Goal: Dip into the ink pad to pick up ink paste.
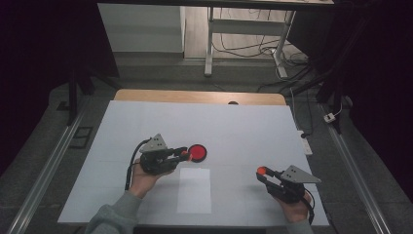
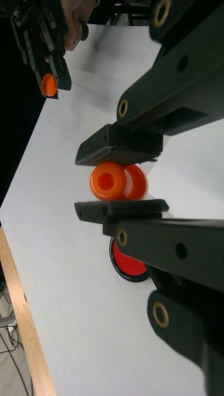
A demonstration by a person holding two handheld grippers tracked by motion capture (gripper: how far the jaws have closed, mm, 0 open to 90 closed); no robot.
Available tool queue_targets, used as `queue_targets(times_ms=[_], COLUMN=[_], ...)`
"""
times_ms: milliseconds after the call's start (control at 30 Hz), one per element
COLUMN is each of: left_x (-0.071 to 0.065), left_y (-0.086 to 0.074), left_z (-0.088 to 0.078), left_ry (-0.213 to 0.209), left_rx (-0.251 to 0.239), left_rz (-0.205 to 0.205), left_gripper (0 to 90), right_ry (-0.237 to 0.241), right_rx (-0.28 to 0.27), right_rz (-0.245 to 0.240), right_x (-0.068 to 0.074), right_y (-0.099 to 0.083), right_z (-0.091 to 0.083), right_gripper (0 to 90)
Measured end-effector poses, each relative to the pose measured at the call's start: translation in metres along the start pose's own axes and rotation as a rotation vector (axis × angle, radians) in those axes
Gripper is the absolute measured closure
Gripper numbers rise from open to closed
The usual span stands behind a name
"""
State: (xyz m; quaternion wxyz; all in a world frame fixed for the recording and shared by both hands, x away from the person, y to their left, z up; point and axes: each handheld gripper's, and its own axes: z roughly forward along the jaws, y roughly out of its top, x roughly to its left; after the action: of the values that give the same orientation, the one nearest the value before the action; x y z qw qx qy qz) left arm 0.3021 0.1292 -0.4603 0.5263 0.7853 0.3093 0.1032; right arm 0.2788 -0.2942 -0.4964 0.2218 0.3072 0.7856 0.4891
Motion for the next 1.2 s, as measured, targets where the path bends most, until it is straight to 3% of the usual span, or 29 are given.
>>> queue_targets(times_ms=[1200], left_x=[0.024], left_y=[0.006], left_z=[0.027], left_ry=[0.006], left_rx=[0.043], left_rz=[-0.006], left_gripper=[72.2], right_ry=[-0.023], right_rx=[0.012], right_rz=[-0.009], right_x=[0.003], right_y=[-0.006], right_z=[-0.006], right_gripper=[64.4])
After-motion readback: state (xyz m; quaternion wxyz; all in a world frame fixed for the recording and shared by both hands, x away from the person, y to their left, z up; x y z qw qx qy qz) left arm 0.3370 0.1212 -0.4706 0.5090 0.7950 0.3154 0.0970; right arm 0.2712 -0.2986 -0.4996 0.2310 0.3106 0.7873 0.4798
